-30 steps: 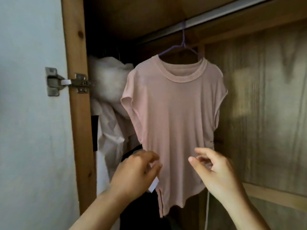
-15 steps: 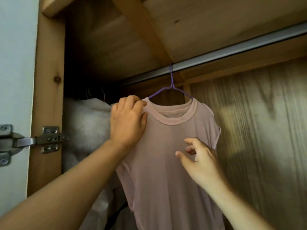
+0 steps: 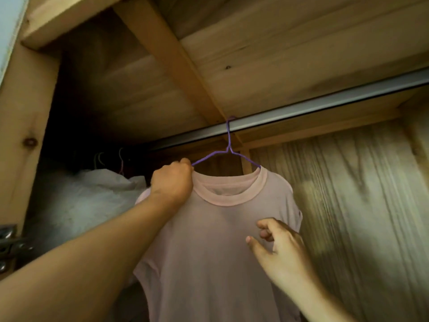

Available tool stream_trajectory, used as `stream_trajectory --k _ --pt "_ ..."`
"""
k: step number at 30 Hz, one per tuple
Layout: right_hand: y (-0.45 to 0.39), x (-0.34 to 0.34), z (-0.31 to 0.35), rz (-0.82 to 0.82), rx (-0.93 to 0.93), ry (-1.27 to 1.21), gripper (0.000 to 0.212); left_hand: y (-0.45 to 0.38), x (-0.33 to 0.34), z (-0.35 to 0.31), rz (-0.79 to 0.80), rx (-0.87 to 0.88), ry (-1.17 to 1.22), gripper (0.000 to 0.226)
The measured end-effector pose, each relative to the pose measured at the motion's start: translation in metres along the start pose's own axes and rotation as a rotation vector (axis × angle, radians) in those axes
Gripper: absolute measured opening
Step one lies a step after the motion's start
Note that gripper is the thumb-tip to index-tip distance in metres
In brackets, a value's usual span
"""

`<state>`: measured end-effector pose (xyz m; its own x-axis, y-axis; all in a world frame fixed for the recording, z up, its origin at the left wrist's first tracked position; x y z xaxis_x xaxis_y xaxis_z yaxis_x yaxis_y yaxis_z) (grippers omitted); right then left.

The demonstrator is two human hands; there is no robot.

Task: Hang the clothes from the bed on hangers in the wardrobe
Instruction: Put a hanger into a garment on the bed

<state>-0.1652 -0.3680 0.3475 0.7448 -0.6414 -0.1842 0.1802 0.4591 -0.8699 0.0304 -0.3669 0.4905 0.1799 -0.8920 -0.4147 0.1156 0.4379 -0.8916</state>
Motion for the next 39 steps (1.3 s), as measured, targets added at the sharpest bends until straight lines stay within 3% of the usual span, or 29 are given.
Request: stream_trajectory --k 4,10,13,15,20,24,31,36,39 --pt "-0.009 -0.006 -0.005 -0.015 0.0 -0.002 0.032 -0.003 -0.023 0.017 -0.117 -0.016 0.024 0.029" --pt "0.002 0.002 -0.005 0.038 -0.011 0.024 0.037 0.066 -0.012 0.034 -0.077 0.016 0.19 0.025" --pt "0.021 -0.001 -0.008 -0.12 -0.101 -0.011 0.056 0.128 0.004 0.04 -0.064 0.03 0.225 0.025" --pt "0.037 0.001 -0.011 -0.139 -0.151 -0.037 0.065 0.176 0.013 0.039 -0.017 0.057 0.242 0.03" --pt "0.109 0.04 -0.028 0.111 -0.184 -0.108 0.063 0.305 0.013 0.045 0.085 -0.034 0.26 0.028" --pt "0.179 0.071 -0.042 0.312 -0.074 -0.209 0.058 0.388 0.004 0.051 0.137 -0.176 0.258 0.022" --pt "0.282 0.098 -0.024 0.488 -0.132 -0.366 0.045 0.521 -0.015 0.061 0.287 -0.419 0.362 0.025" --pt "0.345 0.097 0.019 0.573 -0.187 -0.485 0.043 0.581 -0.062 0.067 0.279 -0.536 0.323 0.036" --pt "0.382 0.09 0.054 0.63 -0.238 -0.556 0.043 0.619 -0.101 0.077 0.269 -0.599 0.237 0.026"
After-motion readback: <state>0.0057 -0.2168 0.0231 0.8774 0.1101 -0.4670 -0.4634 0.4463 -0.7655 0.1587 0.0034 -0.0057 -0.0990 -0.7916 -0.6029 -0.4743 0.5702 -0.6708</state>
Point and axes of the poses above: each hand's wrist, its own y-axis away from the middle knuckle, its own x-axis out of the palm, z = x × y, the point moved 7 cm from there along -y, towards the middle knuckle, and after that the axes turned 6 degrees about x, right-handed, at the moved point
